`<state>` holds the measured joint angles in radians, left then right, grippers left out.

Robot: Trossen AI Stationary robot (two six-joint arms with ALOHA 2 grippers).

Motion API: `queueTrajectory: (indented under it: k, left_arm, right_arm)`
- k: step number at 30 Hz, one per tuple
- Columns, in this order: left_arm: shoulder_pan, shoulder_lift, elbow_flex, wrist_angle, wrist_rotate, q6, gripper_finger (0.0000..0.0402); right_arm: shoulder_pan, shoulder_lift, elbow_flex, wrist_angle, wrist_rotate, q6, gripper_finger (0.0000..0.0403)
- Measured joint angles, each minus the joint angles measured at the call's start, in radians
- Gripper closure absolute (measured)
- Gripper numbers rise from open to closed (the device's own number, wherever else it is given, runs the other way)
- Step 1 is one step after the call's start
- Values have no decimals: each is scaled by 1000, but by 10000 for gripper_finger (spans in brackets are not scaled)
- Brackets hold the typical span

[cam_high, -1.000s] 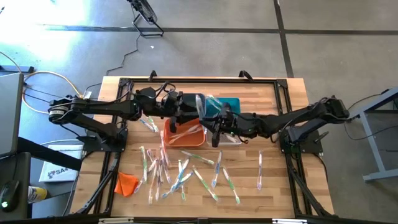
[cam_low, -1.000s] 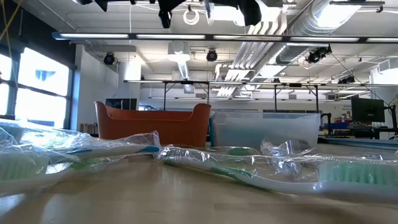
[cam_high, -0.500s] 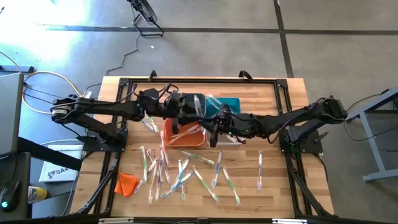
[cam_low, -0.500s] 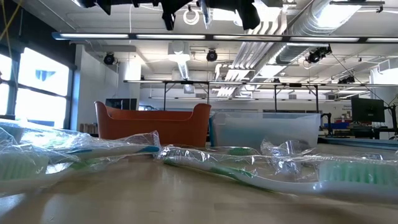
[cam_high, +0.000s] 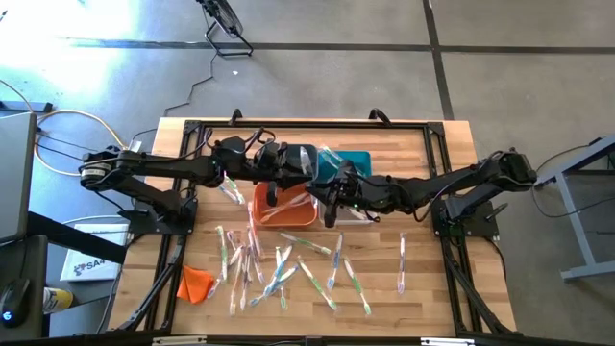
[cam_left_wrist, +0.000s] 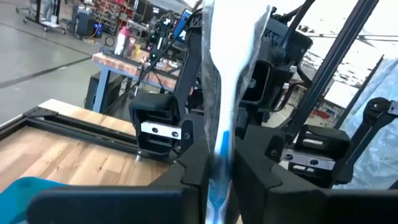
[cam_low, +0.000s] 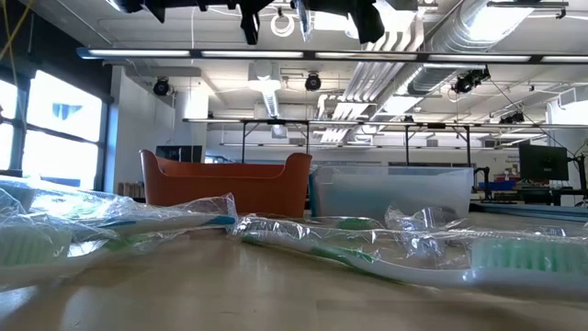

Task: Pick & Place Toothbrushes
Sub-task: Put the blue toothbrush into the left blue bin

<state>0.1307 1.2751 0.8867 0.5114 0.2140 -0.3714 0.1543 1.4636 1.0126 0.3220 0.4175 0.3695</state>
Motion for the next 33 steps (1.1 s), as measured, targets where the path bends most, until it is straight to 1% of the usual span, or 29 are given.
queueTrajectory:
  k: [2,11,13,15,21,25,27,29,33]
  left_arm:
    - [0,0,0,1,-12,0,361]
    - [0,0,0,1,-14,0,362]
    - [0,0,0,1,-14,0,364]
    - [-1,0,0,1,-14,0,364]
    - [0,0,0,-12,-10,0,366]
    - [0,-3,0,-24,-5,6,366]
    - [7,-17,0,-48,4,31,366]
    - [22,-41,0,-88,14,49,366]
    - [73,-80,0,-195,16,53,366]
  right_arm:
    - [0,-1,0,0,0,0,363]
    - [0,-1,0,-2,-8,0,363]
    - [-1,-1,0,-3,-20,-4,356]
    - [-1,-1,0,0,-23,-4,331]
    - [-6,-5,0,5,-43,3,226]
    - [-6,-47,0,-36,-85,0,165]
    - [-6,-93,0,-83,-86,-2,145]
    - [-6,-145,0,-135,-85,-3,135]
    - [-6,-253,1,-231,-81,-3,136]
